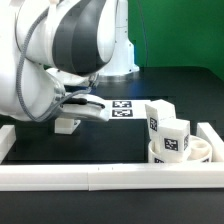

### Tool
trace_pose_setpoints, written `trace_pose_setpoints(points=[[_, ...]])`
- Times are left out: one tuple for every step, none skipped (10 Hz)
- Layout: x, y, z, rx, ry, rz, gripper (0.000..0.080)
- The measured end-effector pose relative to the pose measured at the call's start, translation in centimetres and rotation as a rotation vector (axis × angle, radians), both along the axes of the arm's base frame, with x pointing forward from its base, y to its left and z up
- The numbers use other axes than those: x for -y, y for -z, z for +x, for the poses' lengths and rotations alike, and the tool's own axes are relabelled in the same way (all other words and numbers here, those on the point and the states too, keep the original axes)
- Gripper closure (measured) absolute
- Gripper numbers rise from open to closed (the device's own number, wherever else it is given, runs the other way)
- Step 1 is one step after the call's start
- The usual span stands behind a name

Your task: Assemble stool

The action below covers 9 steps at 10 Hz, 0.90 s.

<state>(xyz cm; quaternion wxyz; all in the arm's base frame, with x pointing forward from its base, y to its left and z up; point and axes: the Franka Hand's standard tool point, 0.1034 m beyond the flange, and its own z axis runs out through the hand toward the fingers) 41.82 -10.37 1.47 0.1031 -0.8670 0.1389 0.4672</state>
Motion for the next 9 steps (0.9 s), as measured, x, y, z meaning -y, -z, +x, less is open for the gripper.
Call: trace_pose_setpoints(points=[[0.2, 0.2, -0.3, -0.008, 0.009, -0.005, 0.0151], [0.6, 0.5, -0.6, -0.019, 0.029, -0.018, 0.0151], [0.9, 0.5, -0.7, -0.027, 0.042, -0.03, 0.0151], [0.9, 0.5, -0.7, -0.026, 0.042, -0.03, 0.016], [0.9, 0.5, -0.7, -0.026, 0.042, -0.03, 0.016], [0.9, 0.5, -0.7, -0.026, 0.043, -0.03, 0.0319], [0.9, 0.5, -0.7, -0.026, 0.043, -0.03, 0.0472], [0.7, 0.0, -0.5, -0.022, 0.034, -0.026, 0.0471], [-0.4, -1.5, 0.4, -0.013, 0.017, -0.016, 0.0471]])
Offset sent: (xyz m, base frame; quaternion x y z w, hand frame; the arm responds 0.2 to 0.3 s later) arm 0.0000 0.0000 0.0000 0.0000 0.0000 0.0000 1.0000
